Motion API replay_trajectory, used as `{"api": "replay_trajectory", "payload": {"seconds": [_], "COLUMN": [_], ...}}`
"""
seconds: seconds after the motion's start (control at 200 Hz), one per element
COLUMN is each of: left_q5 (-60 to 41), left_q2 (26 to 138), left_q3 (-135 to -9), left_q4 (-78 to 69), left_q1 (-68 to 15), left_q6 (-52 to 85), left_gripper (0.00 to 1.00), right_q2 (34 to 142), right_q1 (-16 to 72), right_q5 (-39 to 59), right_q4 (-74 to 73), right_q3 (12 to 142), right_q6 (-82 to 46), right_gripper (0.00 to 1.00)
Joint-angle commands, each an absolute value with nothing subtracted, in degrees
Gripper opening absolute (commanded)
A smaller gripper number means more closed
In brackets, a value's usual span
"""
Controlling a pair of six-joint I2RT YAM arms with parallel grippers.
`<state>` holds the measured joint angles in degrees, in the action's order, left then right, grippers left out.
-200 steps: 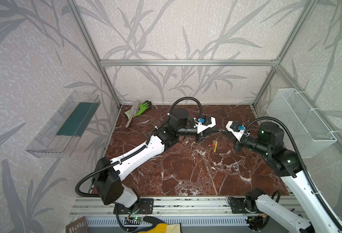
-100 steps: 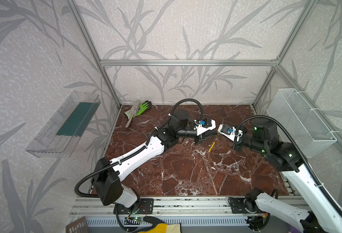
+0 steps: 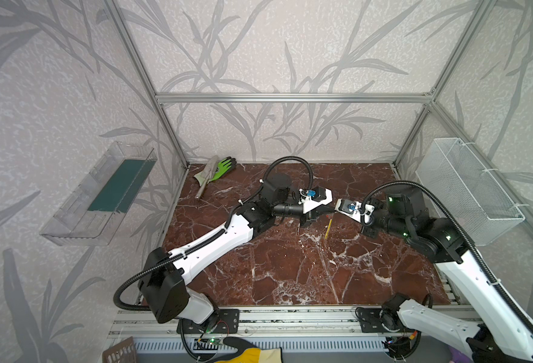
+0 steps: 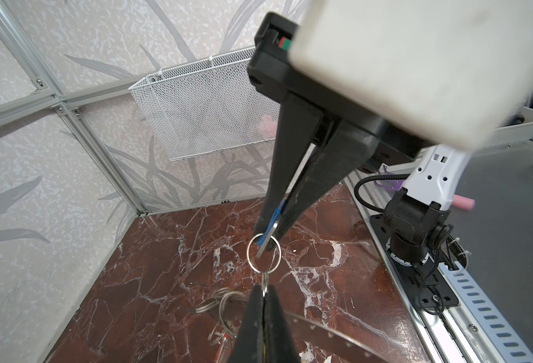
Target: Put the keys on the keyring
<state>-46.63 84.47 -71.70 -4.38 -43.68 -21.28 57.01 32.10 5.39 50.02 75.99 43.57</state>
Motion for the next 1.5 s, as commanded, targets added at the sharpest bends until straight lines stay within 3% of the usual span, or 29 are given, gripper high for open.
{"api": "replay_trajectory", "payload": {"seconds": [0.0, 0.175, 0.34, 0.595, 0.75, 0.865, 1.045, 1.494], "left_q5": [-47.10, -46.55, -41.40, -22.65, -15.68, -11.58, -8.55, -11.73], "left_q2": [83.71, 83.89, 79.81, 67.60, 63.68, 62.93, 63.65, 72.25], "left_q3": [-69.89, -63.68, -53.28, -41.19, -40.59, -39.81, -37.79, -41.28], "left_q4": [-3.31, -16.03, -29.39, -27.95, -22.08, -20.83, -22.40, -24.43], "left_q1": [-42.41, -39.23, -32.66, -23.58, -21.08, -20.92, -20.92, -21.44], "left_q6": [-20.74, -11.70, -1.95, -3.59, -8.04, -9.29, -9.17, -8.96], "left_gripper": [0.00, 0.35, 0.45, 0.47, 0.47, 0.48, 0.48, 0.47], "right_q2": [57.67, 61.81, 67.86, 82.26, 93.12, 96.61, 96.55, 88.86], "right_q1": [32.49, 33.85, 36.09, 38.76, 41.98, 42.29, 42.29, 42.36], "right_q5": [3.50, 4.95, 6.09, 14.63, 19.90, 20.40, 16.67, 8.97], "right_q4": [51.80, 53.33, 51.27, 37.40, 34.45, 33.40, 34.43, 41.72], "right_q3": [78.62, 78.73, 76.32, 76.31, 84.76, 83.75, 74.63, 55.30], "right_q6": [44.65, 43.43, 41.53, 37.57, 37.01, 37.75, 36.38, 39.68], "right_gripper": [0.00, 0.00, 0.00, 0.00, 0.00, 0.00, 0.00, 0.00]}}
